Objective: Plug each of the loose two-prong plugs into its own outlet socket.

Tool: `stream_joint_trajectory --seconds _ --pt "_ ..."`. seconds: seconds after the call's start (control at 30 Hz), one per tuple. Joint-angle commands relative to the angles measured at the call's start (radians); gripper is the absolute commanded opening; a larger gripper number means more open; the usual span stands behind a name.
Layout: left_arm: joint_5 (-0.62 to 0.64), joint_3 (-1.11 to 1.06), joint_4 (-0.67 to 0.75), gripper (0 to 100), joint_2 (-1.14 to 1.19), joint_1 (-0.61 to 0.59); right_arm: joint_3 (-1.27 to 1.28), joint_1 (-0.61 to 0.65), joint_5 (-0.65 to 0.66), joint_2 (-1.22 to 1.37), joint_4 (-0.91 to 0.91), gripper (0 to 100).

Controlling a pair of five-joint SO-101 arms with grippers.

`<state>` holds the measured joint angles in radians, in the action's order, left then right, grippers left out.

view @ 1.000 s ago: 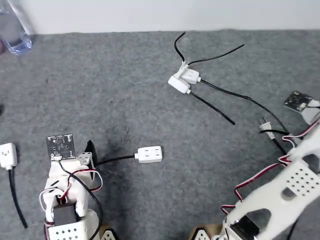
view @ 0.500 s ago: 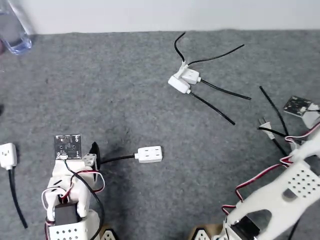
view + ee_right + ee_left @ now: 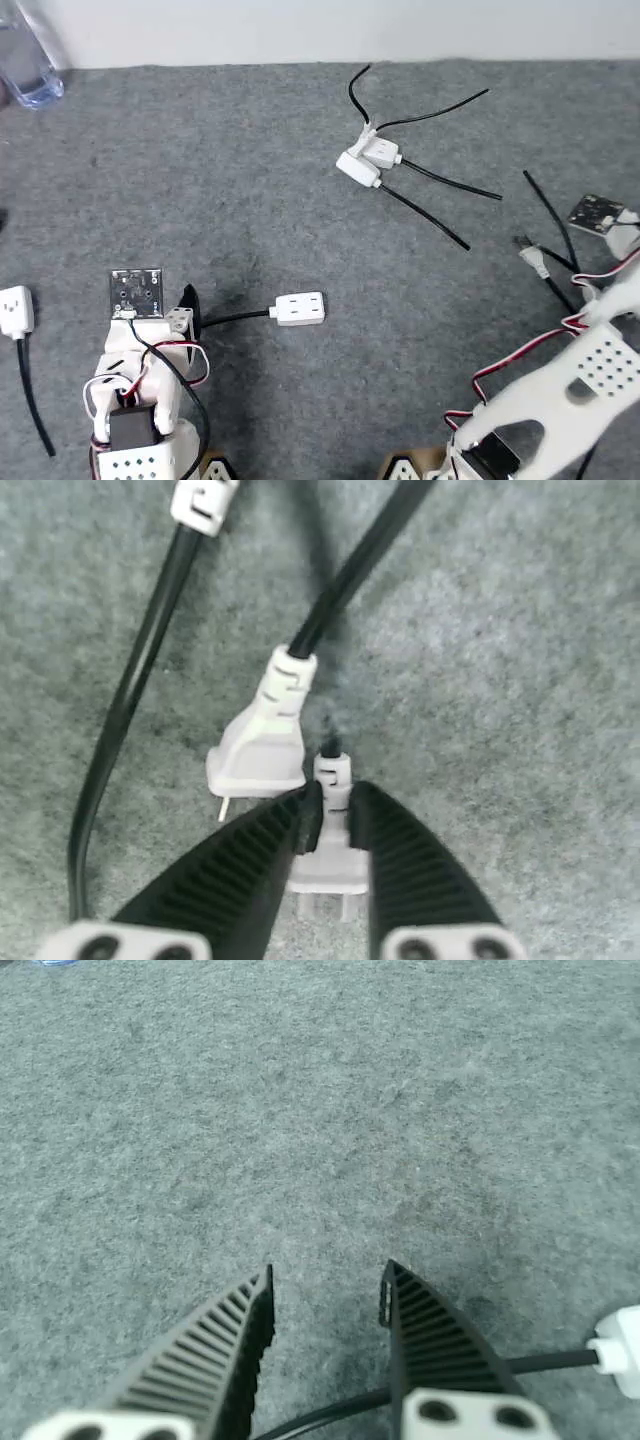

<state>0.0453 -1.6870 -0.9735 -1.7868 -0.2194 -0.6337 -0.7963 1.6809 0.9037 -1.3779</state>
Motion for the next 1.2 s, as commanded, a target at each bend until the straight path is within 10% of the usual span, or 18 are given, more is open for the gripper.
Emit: stream_joint_trajectory --seconds 0.0,0.87,1.17 --pt "-0.011 0.002 -0.005 17 -0.002 0.008 0.031 -0.005 -0.071 0.019 -0.061 1.8" --pt "-0.011 0.002 -0.005 17 -0.002 0.006 -0.023 0.067 -0.101 -0.168 -0.410 1.3" --pt "-0.011 0.002 -0.005 17 -0.002 0.006 0.089 0.007 -0.086 -0.298 -0.409 23.6"
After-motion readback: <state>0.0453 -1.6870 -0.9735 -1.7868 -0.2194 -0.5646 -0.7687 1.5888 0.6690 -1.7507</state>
